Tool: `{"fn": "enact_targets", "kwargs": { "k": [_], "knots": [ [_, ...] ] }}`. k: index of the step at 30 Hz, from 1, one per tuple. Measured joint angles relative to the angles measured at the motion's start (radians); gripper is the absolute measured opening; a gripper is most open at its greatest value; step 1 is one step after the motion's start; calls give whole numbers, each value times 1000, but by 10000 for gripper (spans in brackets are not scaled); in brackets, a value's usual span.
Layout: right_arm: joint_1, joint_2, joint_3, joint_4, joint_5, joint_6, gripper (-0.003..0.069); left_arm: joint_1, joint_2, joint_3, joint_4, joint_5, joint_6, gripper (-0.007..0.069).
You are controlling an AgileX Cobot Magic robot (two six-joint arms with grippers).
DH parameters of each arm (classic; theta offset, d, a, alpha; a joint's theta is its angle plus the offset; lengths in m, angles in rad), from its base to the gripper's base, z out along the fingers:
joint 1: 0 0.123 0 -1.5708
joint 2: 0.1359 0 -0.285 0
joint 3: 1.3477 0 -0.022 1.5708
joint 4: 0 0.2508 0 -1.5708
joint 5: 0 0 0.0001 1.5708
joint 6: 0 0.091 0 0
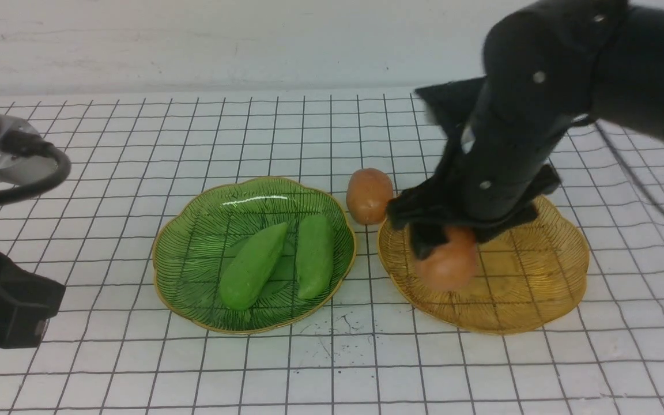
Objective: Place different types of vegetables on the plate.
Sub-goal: 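Put the potato onto the plate, then pick up the potato beside the plates and place it on a plate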
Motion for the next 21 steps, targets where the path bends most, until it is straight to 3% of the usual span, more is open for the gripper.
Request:
{"fn": "enact_targets", "kwargs": {
  "k": [7,13,17,21],
  "knots": [
    [-234,76,1,68,-5,-42,506,0,33,26,-59,0,0,-8],
    [-295,114,1,80,-23,-52,514,0,69,26,-95,-14,-12,-8],
    [-299,118,1,99,-23,-68,584,-6,156,11,-207,-25,-35,-8],
    [-299,113,1,101,-20,-107,590,-41,226,-58,-212,-30,-69,-8]
  ]
}}
